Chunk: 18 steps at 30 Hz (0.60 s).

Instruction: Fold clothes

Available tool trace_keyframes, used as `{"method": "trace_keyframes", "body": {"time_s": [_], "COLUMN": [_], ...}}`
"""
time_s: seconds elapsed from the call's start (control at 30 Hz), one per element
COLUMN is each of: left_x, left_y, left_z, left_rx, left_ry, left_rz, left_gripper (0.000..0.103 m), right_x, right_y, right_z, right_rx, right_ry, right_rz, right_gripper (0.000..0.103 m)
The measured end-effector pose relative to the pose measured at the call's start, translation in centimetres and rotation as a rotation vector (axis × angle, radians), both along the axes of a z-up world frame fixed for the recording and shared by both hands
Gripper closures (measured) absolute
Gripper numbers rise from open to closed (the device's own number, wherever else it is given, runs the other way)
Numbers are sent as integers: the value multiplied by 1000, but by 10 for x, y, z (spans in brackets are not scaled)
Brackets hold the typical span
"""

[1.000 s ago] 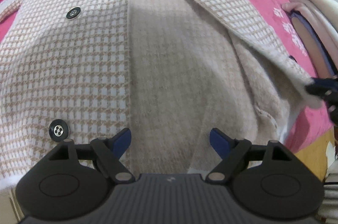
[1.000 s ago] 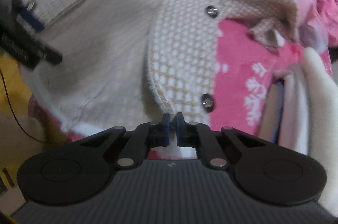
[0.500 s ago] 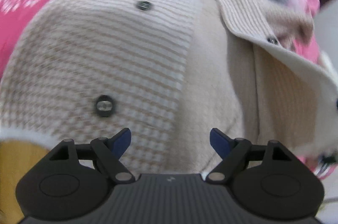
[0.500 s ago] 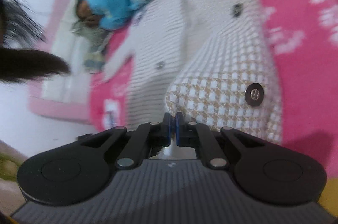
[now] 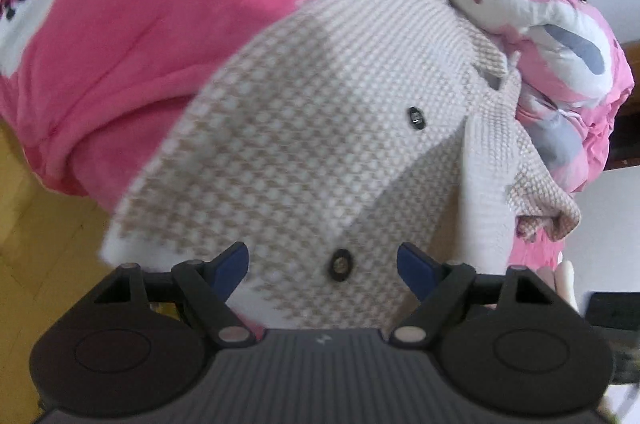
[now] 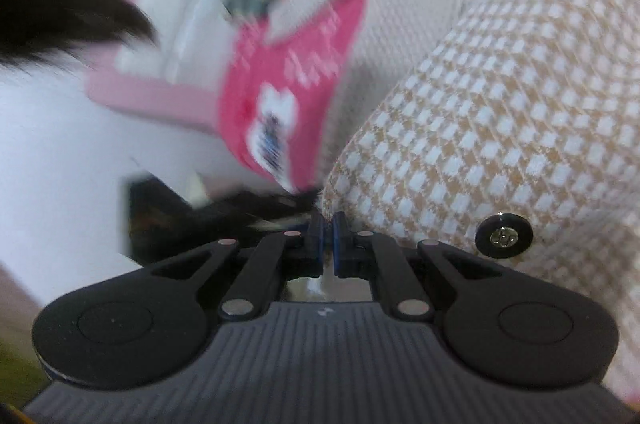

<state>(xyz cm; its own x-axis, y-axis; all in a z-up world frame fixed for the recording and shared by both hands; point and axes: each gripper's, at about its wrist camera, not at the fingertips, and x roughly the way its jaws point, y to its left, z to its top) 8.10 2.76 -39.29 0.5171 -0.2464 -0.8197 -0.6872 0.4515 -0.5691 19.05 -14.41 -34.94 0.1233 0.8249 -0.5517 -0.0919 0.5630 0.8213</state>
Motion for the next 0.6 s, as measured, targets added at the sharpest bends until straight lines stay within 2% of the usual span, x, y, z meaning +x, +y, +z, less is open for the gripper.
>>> {"method": "trace_keyframes", "body": {"time_s": [0.1,0.2,0.23,0.33,0.37,0.47,0.6], "left_x": [1,13,18,28,31,43,59], "left_y": [9,11,12,11,9,1,-12], "left_z": [-12,-22,-25,-31,-33,-36,-43], "left_rx": [-57,-80,-89,-120,-130,-117,-91], "left_ry": [-3,1,6,1,-2,18,49], "left_rz": [-39,-118,-144,-223,-252,-365,-467], "left_gripper": [21,21,21,22,22,22,23], "right_x": [7,11,11,-9,-18,-57,-119], "right_y": [21,30,30,9,-1,-34,-89], "right_z": [-35,-56,-58,-46,-40,-23,-14], "right_rx": [-39,-96,-89,-18,7,52,-32], "right_ry": [75,155,184,239,254,322,409], "right_rz": [-6,-44,-66,-178,-223,-381,-632], "right_gripper": [100,95,89,61,56,53,53]}}
